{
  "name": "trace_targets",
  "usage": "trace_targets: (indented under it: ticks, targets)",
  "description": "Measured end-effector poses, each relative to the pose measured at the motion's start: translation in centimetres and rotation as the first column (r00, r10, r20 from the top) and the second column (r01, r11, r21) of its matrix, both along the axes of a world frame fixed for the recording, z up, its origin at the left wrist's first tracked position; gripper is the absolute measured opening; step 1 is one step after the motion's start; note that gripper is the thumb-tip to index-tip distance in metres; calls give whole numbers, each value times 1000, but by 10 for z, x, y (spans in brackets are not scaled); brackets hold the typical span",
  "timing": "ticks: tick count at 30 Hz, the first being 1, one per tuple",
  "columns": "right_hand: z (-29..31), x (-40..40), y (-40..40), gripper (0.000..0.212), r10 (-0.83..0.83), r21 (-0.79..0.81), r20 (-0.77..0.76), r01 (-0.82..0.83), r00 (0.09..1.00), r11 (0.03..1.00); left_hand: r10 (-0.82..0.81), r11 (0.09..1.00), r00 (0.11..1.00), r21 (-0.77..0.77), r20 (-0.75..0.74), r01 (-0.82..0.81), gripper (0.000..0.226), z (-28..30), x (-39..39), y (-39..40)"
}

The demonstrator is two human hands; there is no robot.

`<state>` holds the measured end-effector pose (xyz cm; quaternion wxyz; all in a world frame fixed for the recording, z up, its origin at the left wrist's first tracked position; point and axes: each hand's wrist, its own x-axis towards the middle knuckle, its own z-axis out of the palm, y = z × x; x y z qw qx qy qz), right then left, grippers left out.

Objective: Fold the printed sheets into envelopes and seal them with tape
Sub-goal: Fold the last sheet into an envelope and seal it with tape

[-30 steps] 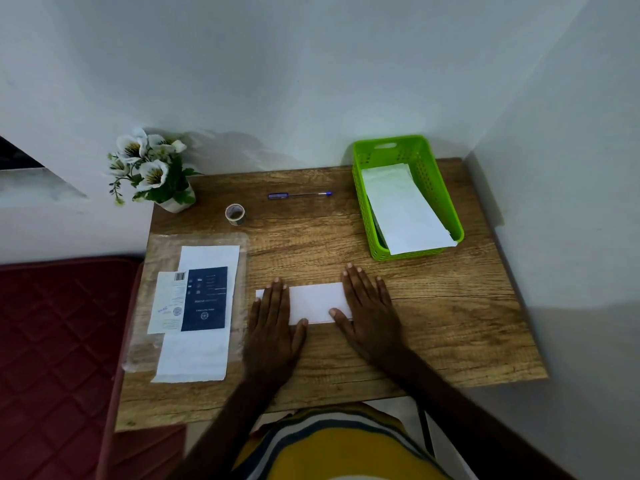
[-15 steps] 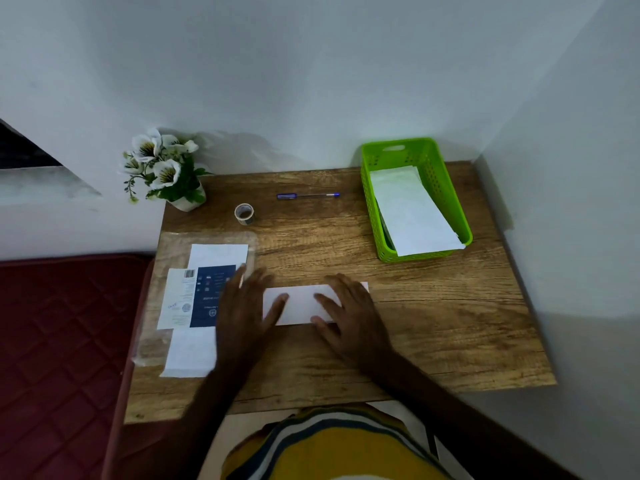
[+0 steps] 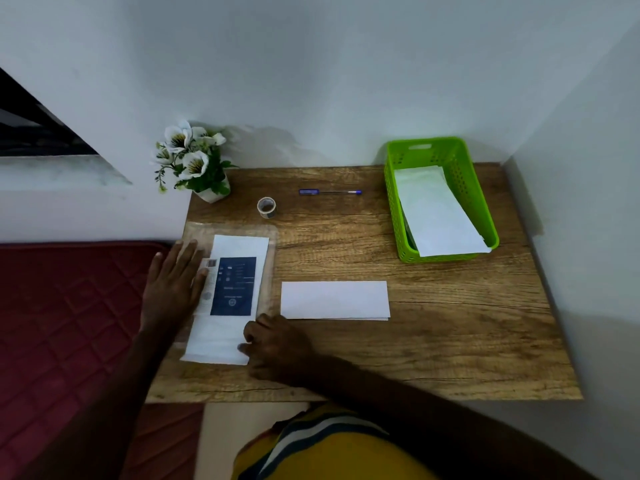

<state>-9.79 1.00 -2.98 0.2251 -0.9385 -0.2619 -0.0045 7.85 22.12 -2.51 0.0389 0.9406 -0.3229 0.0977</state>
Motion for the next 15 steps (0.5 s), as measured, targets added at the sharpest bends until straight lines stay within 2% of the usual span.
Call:
trace_targets:
  ticks: [3,5,7,11,15]
  targets:
    - [0,0,3,27,-11,45,24,10,1000,999,34,999,999,-23,12,-34,52,3,-2,5]
    - [3,-1,8,17,-87,130,-8,87,996,988,67,997,998,-31,12,-67,52,5,-4,5]
    - [6,-4,12,21,-123,157,-41,128,992,979,79,996,997,-32,-2,-79,52,7,-5,6]
    - [13,-13,12,26,-102,164,57,92,993,982,73,996,997,-44,-12,-73,52,11,-3,7]
    - [17,-20,15,24,-95,261,170,48,981,964,50,998,998,-37,-31,-51,52,14,-3,6]
